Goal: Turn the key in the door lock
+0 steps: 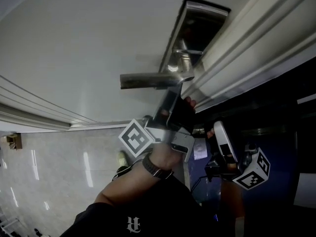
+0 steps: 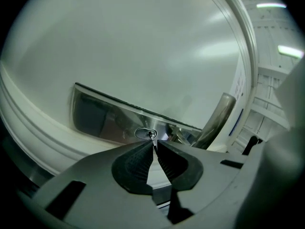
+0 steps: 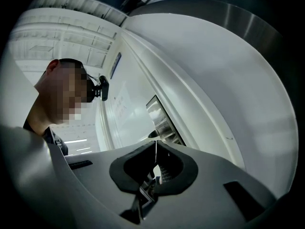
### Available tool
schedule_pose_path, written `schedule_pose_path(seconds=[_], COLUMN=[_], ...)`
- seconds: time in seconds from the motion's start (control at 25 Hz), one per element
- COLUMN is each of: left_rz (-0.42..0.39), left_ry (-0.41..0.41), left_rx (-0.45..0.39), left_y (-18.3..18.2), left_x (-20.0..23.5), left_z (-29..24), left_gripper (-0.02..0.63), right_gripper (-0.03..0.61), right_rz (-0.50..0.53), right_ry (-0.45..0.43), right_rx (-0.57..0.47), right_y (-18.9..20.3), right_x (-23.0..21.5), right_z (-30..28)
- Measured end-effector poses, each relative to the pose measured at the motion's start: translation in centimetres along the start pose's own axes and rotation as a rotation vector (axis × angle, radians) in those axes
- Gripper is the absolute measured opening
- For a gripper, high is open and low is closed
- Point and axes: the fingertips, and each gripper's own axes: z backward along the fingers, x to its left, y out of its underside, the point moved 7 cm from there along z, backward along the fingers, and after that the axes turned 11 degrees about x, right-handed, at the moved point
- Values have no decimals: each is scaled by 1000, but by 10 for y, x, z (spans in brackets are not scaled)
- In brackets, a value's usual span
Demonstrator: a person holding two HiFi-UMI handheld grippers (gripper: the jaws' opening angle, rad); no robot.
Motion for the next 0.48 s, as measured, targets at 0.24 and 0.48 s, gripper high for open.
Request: schedule_pose_path(seconds=[0.24,0.48], left_rz=[-253,-457], left_ry=[-179,-360], left_rx=[111,195], left_y=[-5,-7], left_x=[-14,-23], left_z=[-3,-5], left_gripper=[25,31], right_gripper=[17,17], right_rz=[5,10], right_ry=[-21,-50], right_rx=[3,-10], right_y=[0,-1], right_x=[5,9], right_z=[-4,-4])
